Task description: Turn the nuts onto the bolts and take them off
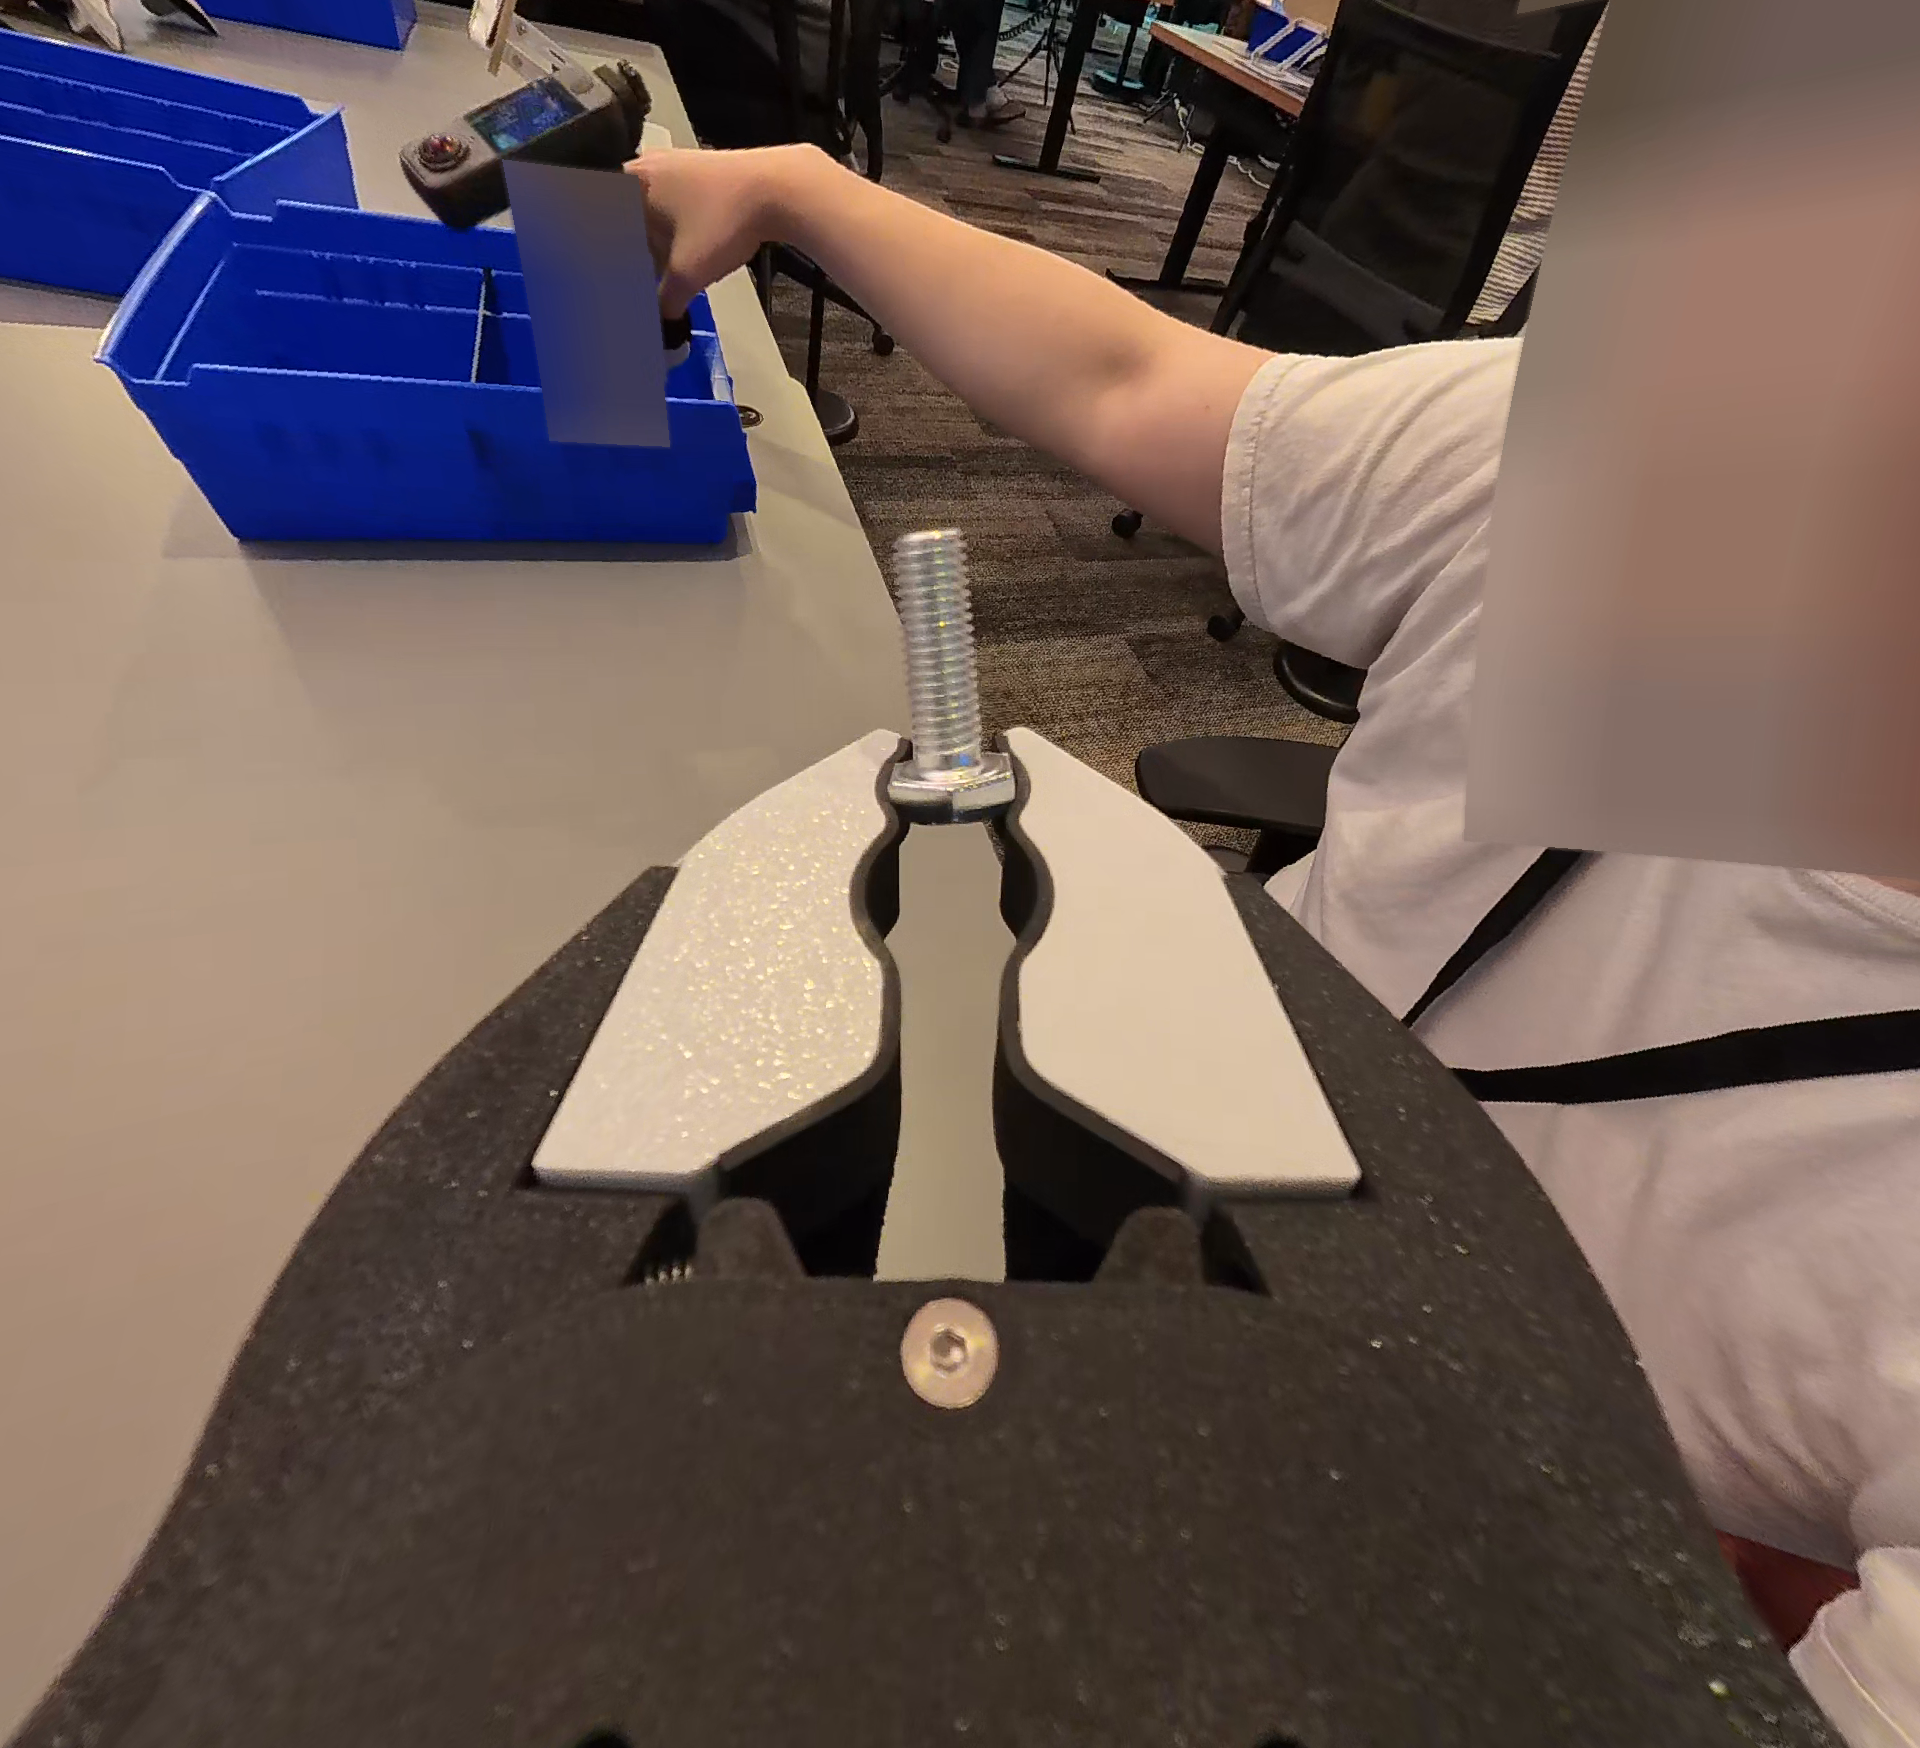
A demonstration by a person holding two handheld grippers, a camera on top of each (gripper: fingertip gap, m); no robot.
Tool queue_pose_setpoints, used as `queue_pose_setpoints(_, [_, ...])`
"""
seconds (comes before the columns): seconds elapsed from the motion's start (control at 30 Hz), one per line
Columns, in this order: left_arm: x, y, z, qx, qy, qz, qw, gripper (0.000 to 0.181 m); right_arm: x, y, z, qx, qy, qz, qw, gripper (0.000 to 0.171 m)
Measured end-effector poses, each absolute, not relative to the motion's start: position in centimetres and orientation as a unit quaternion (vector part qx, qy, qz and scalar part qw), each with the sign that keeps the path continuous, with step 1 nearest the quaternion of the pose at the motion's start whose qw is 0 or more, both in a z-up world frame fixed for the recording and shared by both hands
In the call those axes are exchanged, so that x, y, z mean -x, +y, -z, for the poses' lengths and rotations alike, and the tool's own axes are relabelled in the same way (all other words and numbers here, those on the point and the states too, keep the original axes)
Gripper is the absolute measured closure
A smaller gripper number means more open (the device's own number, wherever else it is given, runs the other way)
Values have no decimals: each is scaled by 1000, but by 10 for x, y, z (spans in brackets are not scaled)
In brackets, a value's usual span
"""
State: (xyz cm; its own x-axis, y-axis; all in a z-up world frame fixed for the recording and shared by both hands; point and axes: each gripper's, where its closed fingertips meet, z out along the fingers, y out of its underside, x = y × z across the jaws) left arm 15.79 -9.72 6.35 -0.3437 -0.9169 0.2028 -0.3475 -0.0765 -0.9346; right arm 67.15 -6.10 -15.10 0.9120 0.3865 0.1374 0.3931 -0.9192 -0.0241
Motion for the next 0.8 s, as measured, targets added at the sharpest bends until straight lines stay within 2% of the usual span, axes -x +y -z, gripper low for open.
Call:
queue_pose_setpoints(0.2, [-155,-97,-69,505,621,531,279,167,-671,-63,133,979,-182,63,64,144])
queue_pose_setpoints(0.33, [-157,-86,-72,513,615,503,323,167,-631,-48,74,956,-212,52,197,149])
queue_pose_setpoints(0.43, [-162,-72,-72,526,602,482,359,167,-541,-27,3,888,-299,2,349,143])
queue_pose_setpoints(0.53, [-168,-51,-67,548,582,450,398,167,-416,-31,-59,785,-402,-120,456,138])
queue_pose_setpoints(0.67, [-170,-40,-73,550,552,459,427,167,-280,-53,-109,639,-482,-257,542,140])
queue_pose_setpoints(0.8, [-167,-39,-83,540,540,470,443,167,-201,-50,-123,573,-475,-319,586,144])
